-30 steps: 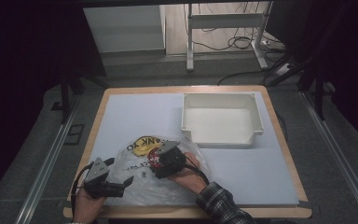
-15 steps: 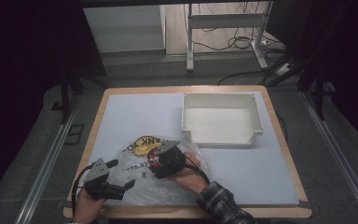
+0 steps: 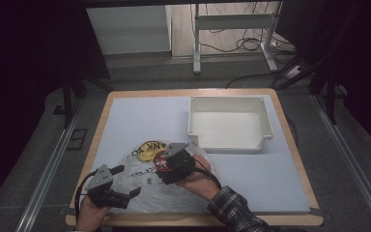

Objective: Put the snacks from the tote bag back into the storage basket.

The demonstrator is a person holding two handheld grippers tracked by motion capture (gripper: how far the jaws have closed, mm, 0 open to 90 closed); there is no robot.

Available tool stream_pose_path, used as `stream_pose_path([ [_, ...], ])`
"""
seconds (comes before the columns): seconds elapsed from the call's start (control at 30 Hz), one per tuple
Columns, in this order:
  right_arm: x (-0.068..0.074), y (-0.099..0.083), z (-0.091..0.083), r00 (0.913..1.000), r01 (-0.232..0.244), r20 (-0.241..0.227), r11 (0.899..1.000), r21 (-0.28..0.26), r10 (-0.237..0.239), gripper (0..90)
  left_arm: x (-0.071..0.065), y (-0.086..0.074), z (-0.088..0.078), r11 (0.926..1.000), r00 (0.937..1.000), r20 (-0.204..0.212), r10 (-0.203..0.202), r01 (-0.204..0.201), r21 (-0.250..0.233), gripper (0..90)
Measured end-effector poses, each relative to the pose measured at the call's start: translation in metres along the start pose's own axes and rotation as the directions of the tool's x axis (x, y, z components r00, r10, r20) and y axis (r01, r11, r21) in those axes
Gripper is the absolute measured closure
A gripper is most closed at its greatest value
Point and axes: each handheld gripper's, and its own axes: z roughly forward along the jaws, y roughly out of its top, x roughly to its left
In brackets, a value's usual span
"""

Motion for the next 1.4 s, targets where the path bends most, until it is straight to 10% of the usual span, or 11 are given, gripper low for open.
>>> stream_pose_path([
  [1.4, -0.023, 0.002, -0.052, 0.9990, -0.037, 0.024, 0.999, 0.006, 0.037, 25.7, 0.000, 0.000, 0.000, 1.0000, 0.9999, -0.014, 0.003, -0.003, -0.005, 0.2],
])
